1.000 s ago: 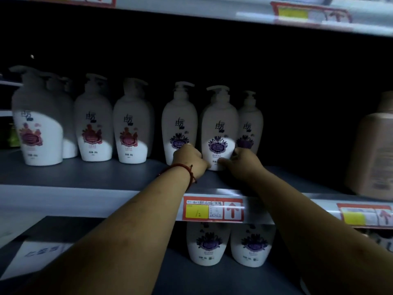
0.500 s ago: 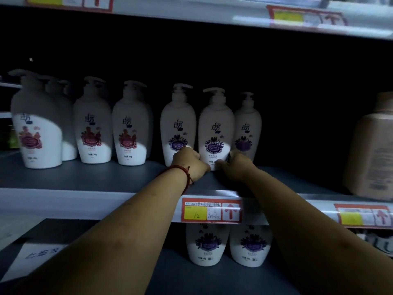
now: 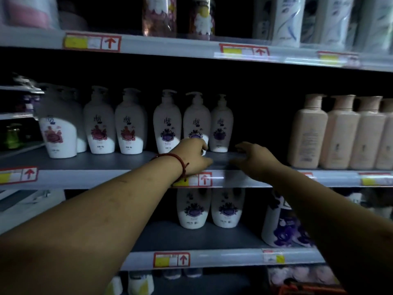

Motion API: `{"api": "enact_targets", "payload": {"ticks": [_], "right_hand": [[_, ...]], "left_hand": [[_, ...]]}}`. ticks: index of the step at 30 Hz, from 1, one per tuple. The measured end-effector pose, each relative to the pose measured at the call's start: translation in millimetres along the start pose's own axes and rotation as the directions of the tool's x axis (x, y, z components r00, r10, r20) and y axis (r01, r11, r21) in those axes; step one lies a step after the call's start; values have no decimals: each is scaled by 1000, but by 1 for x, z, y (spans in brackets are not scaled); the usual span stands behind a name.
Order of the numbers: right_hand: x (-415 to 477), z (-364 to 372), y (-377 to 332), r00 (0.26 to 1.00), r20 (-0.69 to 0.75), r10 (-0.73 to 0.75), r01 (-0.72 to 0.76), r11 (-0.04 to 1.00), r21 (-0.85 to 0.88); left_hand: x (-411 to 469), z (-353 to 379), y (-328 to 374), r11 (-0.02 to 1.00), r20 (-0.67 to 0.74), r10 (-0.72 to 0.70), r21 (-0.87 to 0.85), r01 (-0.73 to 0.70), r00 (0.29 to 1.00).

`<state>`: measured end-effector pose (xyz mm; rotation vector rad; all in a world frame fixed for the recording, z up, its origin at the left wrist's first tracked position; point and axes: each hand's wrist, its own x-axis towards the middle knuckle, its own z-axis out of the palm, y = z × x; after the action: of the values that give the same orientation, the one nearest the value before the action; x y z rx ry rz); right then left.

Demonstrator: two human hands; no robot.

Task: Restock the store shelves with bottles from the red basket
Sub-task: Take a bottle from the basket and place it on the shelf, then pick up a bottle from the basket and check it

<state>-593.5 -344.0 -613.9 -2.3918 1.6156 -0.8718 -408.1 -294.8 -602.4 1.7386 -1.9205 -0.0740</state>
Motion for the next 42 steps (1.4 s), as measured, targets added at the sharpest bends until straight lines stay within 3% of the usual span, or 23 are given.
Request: {"api": "enact_targets", "payload": {"ticks": [7,17,27,35,42], "right_hand": [[-87,-45,49,998,-10,56,-57,995,-78],[-187,-42,163,969,81,233,-215,959,-183],[-253,0,254,898,207,389,-346,914,-213],[-292,54,299,838,321,442,-406,897,-175],[-304,83,335,737,443,510,-482,857,-183]], "left_hand": [[-39,39,84,982,90,182,-60,-177,979],[-69,174,160,948,330,313,-43,-317,891],[-94,311,165,900,532,366,6,-436,764],[-115,387,141,916,640,321,-22,-401,698],[-117,435,117,934,739,250,-16,-356,625]]}}
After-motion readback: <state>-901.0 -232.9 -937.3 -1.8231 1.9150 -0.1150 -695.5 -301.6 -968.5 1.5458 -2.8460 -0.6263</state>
